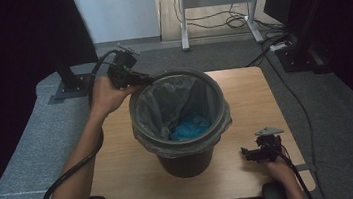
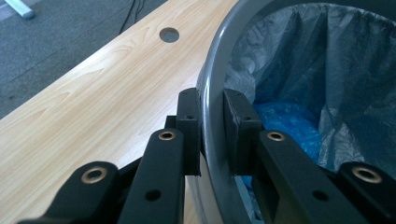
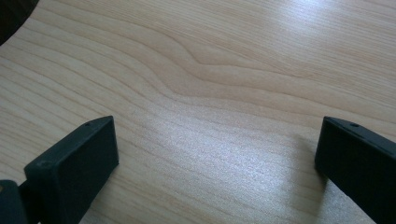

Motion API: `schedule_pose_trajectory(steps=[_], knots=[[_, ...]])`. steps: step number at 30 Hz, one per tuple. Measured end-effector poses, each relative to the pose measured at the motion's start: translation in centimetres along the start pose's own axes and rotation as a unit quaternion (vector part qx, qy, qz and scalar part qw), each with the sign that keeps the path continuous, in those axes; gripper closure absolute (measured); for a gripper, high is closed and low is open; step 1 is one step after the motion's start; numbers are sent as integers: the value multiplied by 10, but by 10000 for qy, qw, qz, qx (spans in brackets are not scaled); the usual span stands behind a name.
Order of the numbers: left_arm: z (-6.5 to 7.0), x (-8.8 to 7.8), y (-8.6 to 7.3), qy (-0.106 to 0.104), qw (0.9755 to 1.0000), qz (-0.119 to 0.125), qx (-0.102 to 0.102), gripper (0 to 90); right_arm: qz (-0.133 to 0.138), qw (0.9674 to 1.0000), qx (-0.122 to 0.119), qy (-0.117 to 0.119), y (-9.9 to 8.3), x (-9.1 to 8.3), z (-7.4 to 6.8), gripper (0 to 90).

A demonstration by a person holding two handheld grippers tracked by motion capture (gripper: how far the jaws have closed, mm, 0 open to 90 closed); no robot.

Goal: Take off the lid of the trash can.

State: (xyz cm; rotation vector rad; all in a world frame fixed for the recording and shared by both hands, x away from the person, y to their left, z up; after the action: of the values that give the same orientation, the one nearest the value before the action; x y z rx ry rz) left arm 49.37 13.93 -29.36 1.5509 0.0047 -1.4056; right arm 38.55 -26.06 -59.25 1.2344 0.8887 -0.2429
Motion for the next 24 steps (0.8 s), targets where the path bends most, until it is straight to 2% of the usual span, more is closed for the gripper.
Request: schedule_pose_trajectory(steps=[5,7,24], knots=[[-8,-5,-5,-23,9999,33,-149,782,1,10000,-1,0,0,0,0,0],[-10,-7,-6,-99,9997,63,-212,782,1,10000,-1,-1,0,0,0,0],[-29,-23,-23,-73,9991,182,-374,781,1,10000,0,-1,0,0,0,0]])
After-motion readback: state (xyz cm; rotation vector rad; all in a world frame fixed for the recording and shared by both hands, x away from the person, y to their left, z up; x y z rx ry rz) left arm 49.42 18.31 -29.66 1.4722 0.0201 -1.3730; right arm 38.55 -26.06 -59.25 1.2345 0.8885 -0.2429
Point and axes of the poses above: each handheld gripper's, and its own axes: x roughly forward along the jaws, y roughly out of its top, z roughly to its right, the point moved 5 cm from there along x, roughly forward along the jaws, and after that the axes turned 5 degrees about -x, right-handed, at the moved point
